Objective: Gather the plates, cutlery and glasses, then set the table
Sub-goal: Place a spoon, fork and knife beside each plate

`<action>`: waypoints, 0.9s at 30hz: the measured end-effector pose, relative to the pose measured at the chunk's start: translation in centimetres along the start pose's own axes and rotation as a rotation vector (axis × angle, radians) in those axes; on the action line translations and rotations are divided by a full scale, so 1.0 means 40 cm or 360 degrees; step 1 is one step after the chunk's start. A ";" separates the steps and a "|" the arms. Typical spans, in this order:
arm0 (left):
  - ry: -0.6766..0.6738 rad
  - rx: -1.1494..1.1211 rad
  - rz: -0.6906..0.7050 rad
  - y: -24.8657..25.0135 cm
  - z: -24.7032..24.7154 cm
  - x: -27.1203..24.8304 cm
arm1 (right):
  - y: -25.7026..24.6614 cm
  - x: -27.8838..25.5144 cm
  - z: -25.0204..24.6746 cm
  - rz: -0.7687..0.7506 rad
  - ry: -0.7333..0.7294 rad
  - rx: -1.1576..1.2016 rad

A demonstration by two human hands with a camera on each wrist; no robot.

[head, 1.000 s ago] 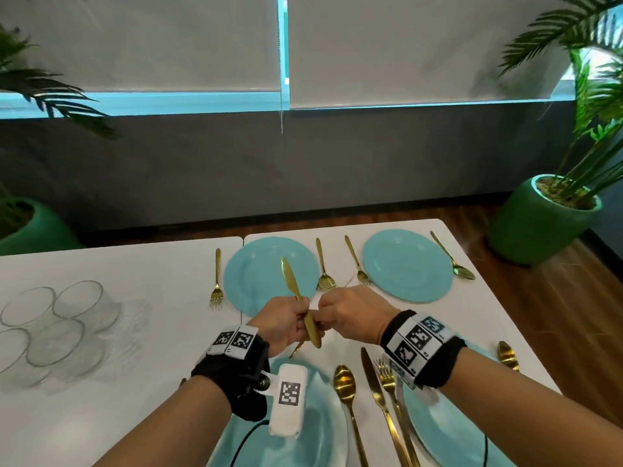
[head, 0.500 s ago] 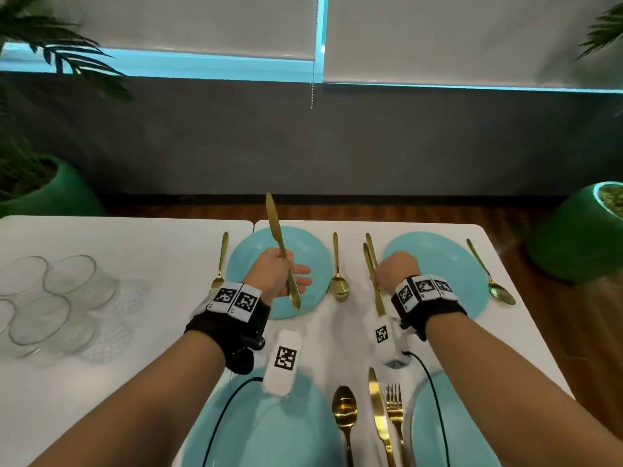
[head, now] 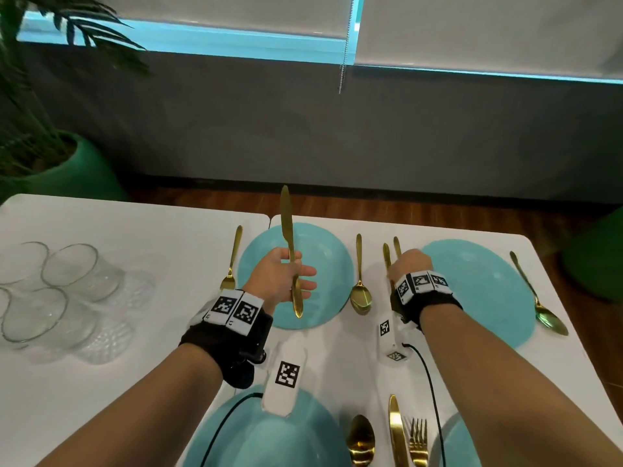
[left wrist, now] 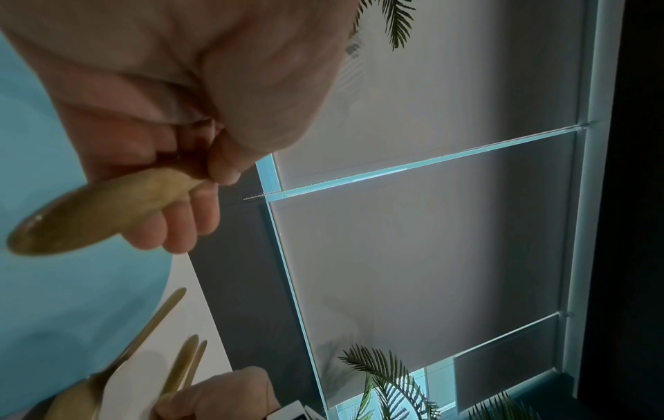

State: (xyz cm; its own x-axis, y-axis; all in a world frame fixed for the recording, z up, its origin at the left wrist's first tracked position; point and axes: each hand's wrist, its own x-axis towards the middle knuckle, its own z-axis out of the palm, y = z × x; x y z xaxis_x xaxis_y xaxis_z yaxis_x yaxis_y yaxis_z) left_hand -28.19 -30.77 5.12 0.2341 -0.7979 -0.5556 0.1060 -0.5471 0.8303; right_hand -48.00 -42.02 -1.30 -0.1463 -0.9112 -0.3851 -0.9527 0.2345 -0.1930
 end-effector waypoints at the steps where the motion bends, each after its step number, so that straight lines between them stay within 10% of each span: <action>1: 0.0003 0.0003 -0.0003 -0.001 -0.001 0.003 | -0.002 0.002 -0.002 0.0023 0.0030 0.0019; 27: 0.0017 -0.0001 -0.0035 -0.015 0.001 0.020 | -0.002 0.092 0.026 0.0055 0.0133 0.0045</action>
State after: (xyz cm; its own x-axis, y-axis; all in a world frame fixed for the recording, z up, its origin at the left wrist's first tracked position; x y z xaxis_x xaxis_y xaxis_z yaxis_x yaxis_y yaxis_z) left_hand -28.12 -31.09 4.20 0.2422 -0.7828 -0.5732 0.1121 -0.5643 0.8179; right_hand -48.16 -45.03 -3.63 -0.2019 -0.9273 -0.3153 -0.9391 0.2747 -0.2065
